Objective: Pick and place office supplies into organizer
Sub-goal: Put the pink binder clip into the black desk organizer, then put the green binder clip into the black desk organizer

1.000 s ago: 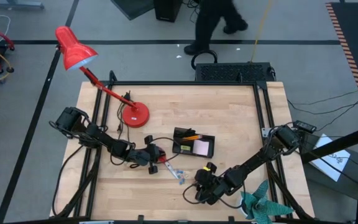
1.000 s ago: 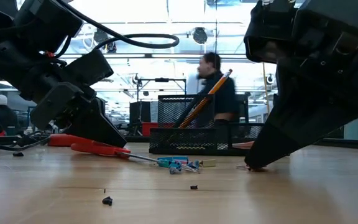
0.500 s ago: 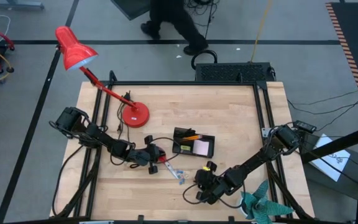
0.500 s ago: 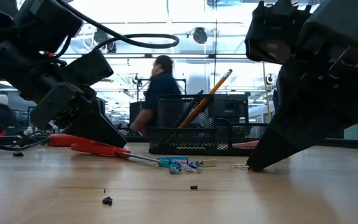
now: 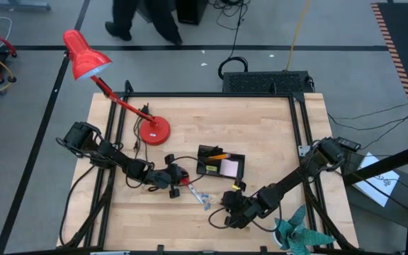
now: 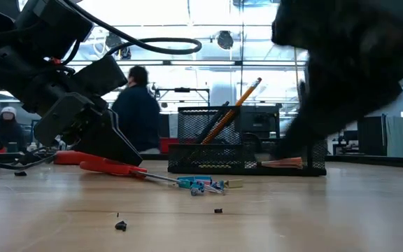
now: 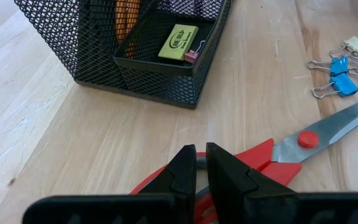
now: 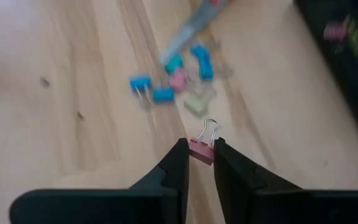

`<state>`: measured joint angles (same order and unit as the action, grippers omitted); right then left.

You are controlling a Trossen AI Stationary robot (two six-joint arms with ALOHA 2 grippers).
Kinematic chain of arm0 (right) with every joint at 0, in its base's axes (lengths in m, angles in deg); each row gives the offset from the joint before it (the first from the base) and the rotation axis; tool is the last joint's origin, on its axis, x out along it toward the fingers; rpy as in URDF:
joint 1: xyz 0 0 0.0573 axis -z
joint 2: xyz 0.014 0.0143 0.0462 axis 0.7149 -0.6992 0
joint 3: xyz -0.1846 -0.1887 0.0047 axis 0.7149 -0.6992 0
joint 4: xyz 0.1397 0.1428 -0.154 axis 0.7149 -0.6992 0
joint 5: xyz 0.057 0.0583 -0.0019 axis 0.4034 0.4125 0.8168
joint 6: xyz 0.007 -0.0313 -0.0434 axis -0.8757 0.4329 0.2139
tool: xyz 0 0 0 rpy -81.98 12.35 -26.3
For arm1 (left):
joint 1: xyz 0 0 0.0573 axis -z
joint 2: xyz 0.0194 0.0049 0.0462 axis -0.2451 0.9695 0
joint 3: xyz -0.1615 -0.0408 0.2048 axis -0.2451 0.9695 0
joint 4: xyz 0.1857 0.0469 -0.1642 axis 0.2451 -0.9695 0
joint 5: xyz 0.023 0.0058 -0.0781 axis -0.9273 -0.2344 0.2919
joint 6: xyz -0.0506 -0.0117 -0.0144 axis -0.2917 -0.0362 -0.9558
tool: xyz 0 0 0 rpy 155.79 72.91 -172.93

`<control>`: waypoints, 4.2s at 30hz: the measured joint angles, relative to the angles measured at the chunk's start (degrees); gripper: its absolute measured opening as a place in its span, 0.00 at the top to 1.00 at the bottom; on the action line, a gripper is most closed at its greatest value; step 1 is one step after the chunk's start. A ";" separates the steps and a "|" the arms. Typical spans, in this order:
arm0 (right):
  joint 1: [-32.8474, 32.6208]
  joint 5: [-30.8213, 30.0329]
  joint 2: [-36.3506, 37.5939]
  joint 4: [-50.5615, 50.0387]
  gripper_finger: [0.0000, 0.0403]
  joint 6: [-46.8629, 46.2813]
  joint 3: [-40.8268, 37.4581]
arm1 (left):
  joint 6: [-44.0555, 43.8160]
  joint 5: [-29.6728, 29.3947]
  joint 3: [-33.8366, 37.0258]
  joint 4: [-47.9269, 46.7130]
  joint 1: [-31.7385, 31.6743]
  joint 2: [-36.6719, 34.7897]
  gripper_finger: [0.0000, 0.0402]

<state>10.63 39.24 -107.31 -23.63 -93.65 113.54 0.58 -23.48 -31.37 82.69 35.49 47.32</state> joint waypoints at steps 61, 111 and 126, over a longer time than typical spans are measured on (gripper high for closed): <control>18.58 0.66 1.64 1.07 0.75 16.70 0.14 | 0.09 -0.01 0.02 -0.02 0.01 0.00 0.88; 5.43 6.77 -4.90 9.09 0.54 26.36 0.20 | -0.87 0.09 0.02 -0.39 1.13 0.00 0.88; 9.87 18.57 -4.81 9.94 0.50 29.66 0.23 | 0.15 0.05 0.02 -0.35 1.25 0.00 0.88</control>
<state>20.49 57.81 -112.11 -13.70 -63.98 113.76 0.73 -23.43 -31.35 82.34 36.73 47.32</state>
